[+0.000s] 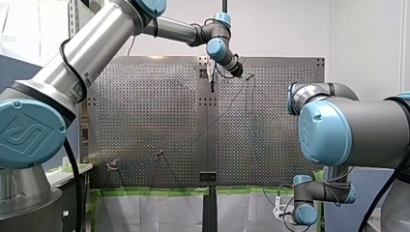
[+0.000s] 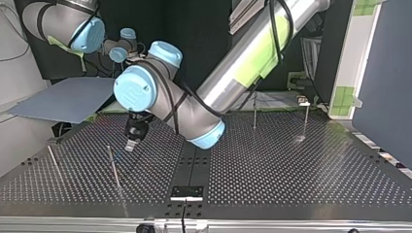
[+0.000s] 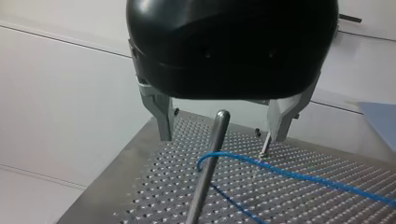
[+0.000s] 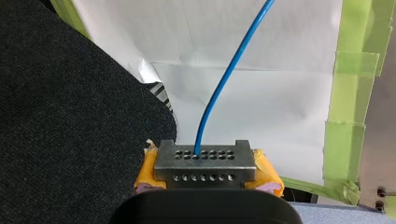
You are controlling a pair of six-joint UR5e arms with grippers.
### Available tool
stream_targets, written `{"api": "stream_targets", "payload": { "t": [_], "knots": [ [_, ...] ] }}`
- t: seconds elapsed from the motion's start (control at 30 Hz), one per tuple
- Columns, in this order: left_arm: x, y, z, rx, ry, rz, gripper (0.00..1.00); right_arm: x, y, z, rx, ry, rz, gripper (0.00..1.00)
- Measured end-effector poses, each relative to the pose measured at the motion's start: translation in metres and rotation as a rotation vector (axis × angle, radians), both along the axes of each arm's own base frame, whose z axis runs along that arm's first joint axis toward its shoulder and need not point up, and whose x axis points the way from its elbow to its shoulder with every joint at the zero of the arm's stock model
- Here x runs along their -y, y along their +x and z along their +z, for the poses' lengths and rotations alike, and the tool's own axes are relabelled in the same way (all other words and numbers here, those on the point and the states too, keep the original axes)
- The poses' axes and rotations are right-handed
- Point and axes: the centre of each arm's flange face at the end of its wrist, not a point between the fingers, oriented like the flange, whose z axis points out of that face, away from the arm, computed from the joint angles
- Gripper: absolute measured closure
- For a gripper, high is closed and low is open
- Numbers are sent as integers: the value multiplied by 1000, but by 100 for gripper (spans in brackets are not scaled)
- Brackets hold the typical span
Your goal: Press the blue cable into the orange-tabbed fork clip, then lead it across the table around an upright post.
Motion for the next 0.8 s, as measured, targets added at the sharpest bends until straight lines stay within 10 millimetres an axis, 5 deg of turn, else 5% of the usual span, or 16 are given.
{"api": "stream_targets", "payload": {
  "t": [0.8],
  "knots": [
    [-44, -30, 48, 38, -224, 65, 0, 0, 0, 1, -6, 6, 19, 99]
  ]
}}
